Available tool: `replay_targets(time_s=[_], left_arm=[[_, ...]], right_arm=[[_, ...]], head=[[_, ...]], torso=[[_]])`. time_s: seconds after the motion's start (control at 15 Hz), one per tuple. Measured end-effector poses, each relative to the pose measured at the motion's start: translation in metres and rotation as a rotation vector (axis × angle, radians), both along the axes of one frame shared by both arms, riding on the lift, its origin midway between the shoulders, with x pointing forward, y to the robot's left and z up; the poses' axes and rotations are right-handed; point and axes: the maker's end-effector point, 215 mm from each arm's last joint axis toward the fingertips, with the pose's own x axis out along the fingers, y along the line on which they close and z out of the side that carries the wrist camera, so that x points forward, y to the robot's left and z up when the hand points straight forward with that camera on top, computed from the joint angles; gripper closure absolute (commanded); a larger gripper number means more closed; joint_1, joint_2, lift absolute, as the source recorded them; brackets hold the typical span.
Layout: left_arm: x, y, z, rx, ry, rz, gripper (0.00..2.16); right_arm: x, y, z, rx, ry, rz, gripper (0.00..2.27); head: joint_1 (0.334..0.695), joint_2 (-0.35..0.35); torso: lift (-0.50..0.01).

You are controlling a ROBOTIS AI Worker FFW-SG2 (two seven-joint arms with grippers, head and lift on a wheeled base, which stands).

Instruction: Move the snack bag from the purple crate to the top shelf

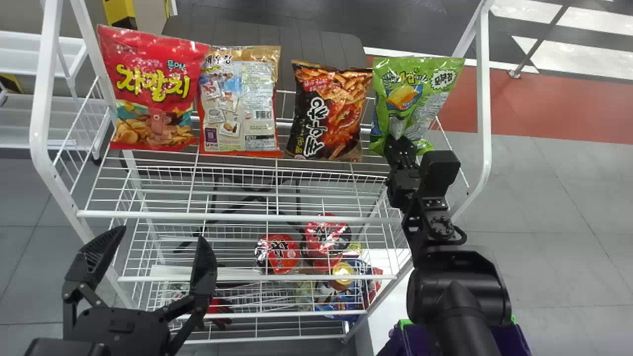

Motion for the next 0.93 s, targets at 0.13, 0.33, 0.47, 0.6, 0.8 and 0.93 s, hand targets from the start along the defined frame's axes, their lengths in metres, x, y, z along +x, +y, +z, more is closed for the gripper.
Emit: replay_targets(time_s=[0.13,0.33,0.47,0.6,0.8,0.93], left_arm=[[0.001,0.0,-0.001,-0.001,0.002,0.0,0.1],[0.002,0.0,-0.002,-0.002,0.003,0.0,0.1],[0.002,0.0,-0.002,-0.003,0.004,0.0,0.1],[0.002,0.001,-0.003,-0.001,0.005,0.0,0.1],[0.003,0.003,-0.005,-0.002,0.006,0.004,0.1],[0.003,0.003,-0.006,-0.002,0.008,0.005,0.1]], right_arm=[[0.002,-0.001,-0.002,0.004,0.006,-0.005,2.23],[0.005,-0.007,-0.008,0.007,0.037,-0.033,2.17],[0.008,-0.007,-0.012,0.01,0.049,-0.035,2.17],[0.009,-0.006,-0.016,0.012,0.058,-0.035,2.02],[0.008,-0.006,-0.018,0.013,0.065,-0.035,1.59],[0.008,-0.007,-0.02,0.017,0.071,-0.038,1.12]], head=[[0.695,-0.213],[0.695,-0.218],[0.695,-0.217],[0.695,-0.215],[0.695,-0.213],[0.695,-0.213]], torso=[[0.0],[0.0],[0.0],[0.0],[0.0],[0.0]])
